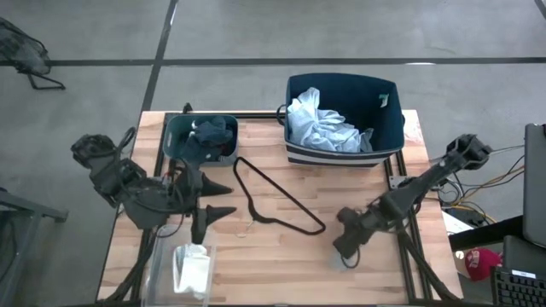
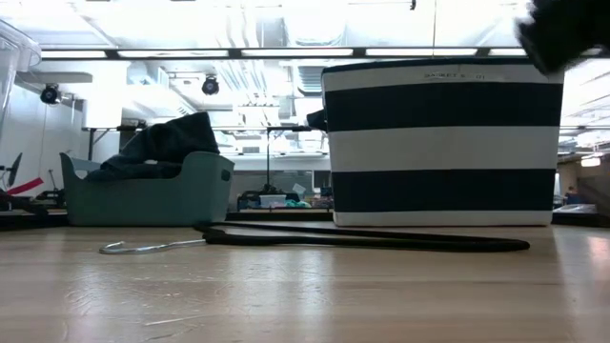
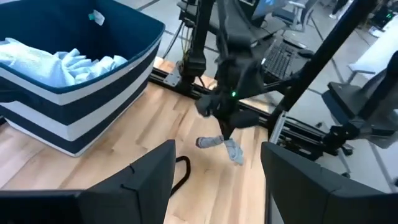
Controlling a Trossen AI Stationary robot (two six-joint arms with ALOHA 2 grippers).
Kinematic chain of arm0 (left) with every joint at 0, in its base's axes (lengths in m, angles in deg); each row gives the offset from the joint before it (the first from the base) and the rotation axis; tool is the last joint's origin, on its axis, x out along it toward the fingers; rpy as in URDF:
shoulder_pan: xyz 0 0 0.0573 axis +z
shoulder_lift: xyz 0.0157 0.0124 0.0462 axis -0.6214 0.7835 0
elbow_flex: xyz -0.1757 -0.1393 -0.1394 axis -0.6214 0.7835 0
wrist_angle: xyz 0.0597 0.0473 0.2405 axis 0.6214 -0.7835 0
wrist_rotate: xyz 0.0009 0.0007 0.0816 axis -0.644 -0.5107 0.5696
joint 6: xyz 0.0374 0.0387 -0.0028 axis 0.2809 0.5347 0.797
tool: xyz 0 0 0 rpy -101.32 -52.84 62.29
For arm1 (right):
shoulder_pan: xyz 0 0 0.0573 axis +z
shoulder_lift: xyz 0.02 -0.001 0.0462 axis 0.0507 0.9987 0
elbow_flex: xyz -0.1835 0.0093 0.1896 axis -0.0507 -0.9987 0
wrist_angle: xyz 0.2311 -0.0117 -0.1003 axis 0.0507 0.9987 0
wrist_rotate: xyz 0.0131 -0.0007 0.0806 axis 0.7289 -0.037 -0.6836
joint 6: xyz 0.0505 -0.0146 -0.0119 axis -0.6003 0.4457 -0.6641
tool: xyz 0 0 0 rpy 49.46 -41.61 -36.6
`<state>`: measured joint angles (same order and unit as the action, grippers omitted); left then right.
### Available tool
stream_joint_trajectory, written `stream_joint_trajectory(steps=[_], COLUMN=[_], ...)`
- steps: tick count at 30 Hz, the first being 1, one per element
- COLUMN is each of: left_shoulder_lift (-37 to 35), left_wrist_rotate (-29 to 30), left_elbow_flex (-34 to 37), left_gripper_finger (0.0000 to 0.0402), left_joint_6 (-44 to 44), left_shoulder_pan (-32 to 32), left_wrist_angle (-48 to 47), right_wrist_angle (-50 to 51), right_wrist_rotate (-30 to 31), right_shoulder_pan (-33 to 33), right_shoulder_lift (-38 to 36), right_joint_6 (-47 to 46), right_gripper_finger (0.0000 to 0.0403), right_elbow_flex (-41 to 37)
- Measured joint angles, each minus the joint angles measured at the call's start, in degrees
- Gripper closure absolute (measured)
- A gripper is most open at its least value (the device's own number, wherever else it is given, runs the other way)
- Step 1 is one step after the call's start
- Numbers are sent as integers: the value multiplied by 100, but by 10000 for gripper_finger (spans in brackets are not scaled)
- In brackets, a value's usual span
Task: Pick & Place Cloths
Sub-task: Put the gray sock into the transparent bin
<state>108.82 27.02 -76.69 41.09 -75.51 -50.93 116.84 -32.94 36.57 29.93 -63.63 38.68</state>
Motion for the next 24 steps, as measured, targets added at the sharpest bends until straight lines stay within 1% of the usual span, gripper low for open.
stream_joint_trajectory(steps=[3,6,9,12,18,19,23,24], left_shoulder_lift=[40,66,117,159,360,420,662,727], left_wrist_rotate=[-114,-366,-471,-690,-1209,-1258,-1823,-1870], left_elbow_flex=[97,277,431,509,681,708,724,724], left_gripper_finger=[161,161,161,161,161,161,161,161], left_joint_6=[121,367,545,630,571,565,490,490], left_shoulder_pan=[141,354,553,780,1280,1335,1472,1472], left_wrist_angle=[195,699,1101,1188,1450,1469,1470,1471], right_wrist_angle=[149,230,345,602,1059,1081,1188,1252], right_wrist_rotate=[531,830,1112,1343,1476,1476,1468,1466], right_shoulder_pan=[-245,-564,-859,-1098,-1520,-1557,-1636,-1654], right_shoulder_lift=[-161,-211,-83,199,989,1117,1587,1679], right_joint_6=[206,600,1079,1461,2304,2470,3020,3113], right_gripper_finger=[394,394,394,394,394,394,394,394], right_elbow_flex=[483,1027,1653,2333,3740,3962,4795,4985])
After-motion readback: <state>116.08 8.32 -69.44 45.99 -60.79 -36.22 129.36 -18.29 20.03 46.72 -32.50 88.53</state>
